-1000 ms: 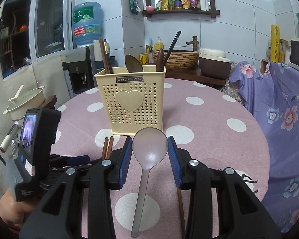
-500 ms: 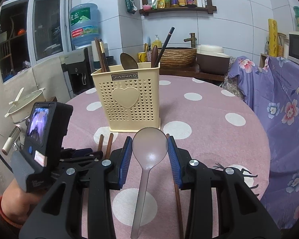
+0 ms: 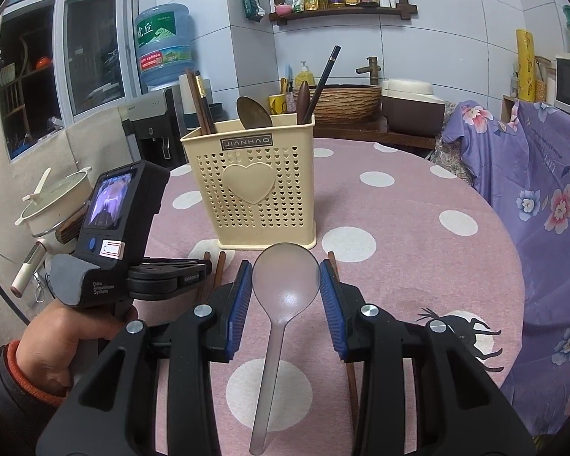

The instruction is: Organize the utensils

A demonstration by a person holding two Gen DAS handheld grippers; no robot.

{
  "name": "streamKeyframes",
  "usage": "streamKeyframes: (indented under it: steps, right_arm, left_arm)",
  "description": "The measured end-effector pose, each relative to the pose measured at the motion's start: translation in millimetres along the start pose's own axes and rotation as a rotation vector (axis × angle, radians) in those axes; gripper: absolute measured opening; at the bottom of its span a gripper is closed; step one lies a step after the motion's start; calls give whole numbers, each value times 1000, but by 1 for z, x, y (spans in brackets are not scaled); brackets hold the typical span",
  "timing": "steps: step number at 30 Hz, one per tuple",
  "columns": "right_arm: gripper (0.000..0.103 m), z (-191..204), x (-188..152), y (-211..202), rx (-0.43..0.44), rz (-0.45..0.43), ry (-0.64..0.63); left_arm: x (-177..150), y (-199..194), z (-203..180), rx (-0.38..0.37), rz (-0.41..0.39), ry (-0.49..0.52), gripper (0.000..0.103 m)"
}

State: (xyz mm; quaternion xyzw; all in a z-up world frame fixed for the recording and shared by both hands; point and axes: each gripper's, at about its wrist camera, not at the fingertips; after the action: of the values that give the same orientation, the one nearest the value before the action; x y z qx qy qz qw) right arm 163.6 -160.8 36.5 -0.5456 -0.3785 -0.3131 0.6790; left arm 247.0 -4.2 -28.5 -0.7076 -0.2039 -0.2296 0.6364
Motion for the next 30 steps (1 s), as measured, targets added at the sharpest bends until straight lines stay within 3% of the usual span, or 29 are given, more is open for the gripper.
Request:
streamKeyframes:
  steps: [11,22,30]
  right_arm:
    - [37,-6,2,3,19,5,33]
    - [37,-7,5,0,45,-24,38]
    - [37,-7,11,-7,69,-49,38]
  left_arm:
    - [-4,-7,10,-65,-19,-53,10]
    - [-4,-59,22,-194,-148,-112,8]
    - [1,-114,24,-256,-279,-95,7]
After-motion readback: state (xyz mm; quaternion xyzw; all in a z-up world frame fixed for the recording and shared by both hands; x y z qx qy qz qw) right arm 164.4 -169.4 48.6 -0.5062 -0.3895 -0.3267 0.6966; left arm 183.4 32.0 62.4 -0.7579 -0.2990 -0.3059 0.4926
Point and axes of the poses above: each gripper's, at about its wrist camera, not at the fingertips, and y roughly the way its jaws point, z to its left, x to its top, and after that the axes turned 1 degree about -z, right-handed
